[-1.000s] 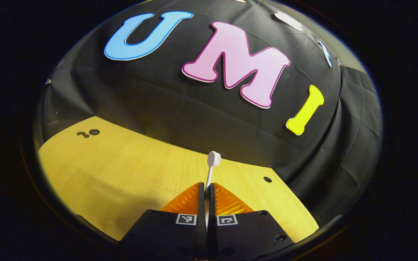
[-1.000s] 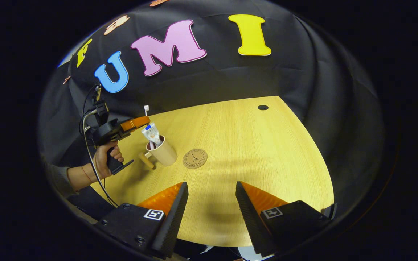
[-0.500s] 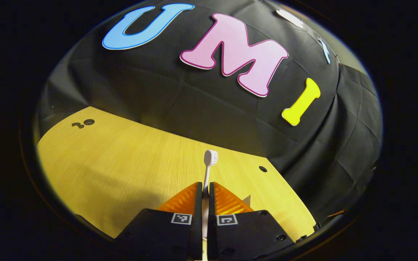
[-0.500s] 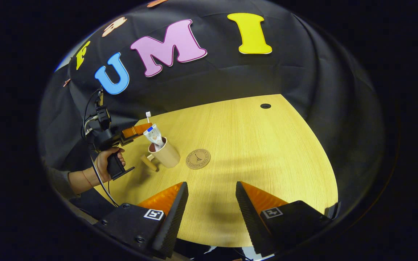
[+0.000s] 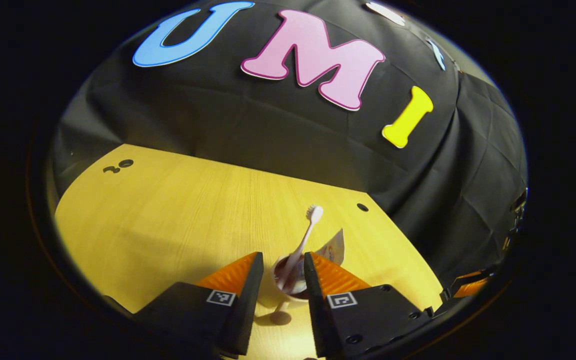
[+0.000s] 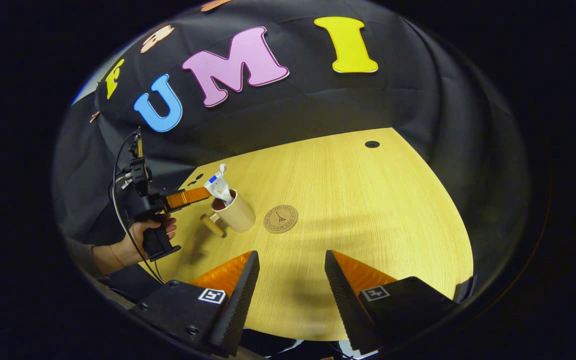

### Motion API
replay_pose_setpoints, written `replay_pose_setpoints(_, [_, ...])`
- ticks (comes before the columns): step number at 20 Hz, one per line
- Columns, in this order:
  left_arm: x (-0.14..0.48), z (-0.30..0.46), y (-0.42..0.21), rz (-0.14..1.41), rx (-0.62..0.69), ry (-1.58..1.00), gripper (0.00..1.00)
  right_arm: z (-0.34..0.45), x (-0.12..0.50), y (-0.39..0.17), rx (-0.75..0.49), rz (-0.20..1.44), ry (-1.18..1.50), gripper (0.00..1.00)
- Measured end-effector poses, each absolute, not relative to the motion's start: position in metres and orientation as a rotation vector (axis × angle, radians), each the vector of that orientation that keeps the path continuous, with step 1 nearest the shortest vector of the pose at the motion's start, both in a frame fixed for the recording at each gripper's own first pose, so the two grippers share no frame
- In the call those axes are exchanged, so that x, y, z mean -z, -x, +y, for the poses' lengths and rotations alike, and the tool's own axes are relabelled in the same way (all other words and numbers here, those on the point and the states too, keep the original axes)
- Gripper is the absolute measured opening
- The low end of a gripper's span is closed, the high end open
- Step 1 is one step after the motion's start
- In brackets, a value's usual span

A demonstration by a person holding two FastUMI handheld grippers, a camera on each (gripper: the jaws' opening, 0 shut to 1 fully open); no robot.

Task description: Put the toothbrush and toothpaste on the desktop into the cup, then pick up the cup and place it on the coaster on the desktop.

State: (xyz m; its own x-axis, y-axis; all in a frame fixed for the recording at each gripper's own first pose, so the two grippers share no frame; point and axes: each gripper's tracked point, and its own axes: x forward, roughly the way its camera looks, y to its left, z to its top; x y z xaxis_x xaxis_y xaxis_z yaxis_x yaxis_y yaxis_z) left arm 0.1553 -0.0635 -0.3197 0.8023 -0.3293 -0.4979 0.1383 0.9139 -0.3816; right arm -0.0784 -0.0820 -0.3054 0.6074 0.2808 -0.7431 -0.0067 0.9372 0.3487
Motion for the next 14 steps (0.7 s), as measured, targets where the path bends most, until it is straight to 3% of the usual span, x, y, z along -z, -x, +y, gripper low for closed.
replay_pose_setpoints(2, [0.314, -0.068, -0.138, 0.608, 0.307, 0.320, 0.59, -0.081, 0.306, 0.081, -0.179, 0.906, -0.329, 0.82])
replay_pose_setpoints(3, [0.311, -0.068, -0.130, 0.625, 0.332, 0.299, 0.72, -0.080, 0.307, 0.083, -0.184, 0.908, -0.331, 0.82])
replay_pose_setpoints(4, [0.310, -0.069, -0.121, 0.646, 0.361, 0.276, 0.67, -0.079, 0.307, 0.084, -0.188, 0.908, -0.334, 0.82])
replay_pose_setpoints(8, [0.313, -0.070, -0.094, 0.758, 0.427, 0.162, 0.85, -0.080, 0.310, 0.091, -0.191, 0.912, -0.358, 0.82])
replay_pose_setpoints(14, [0.359, -0.068, -0.083, 0.957, 0.442, 0.049, 0.87, -0.089, 0.310, 0.101, -0.170, 0.897, -0.393, 0.82])
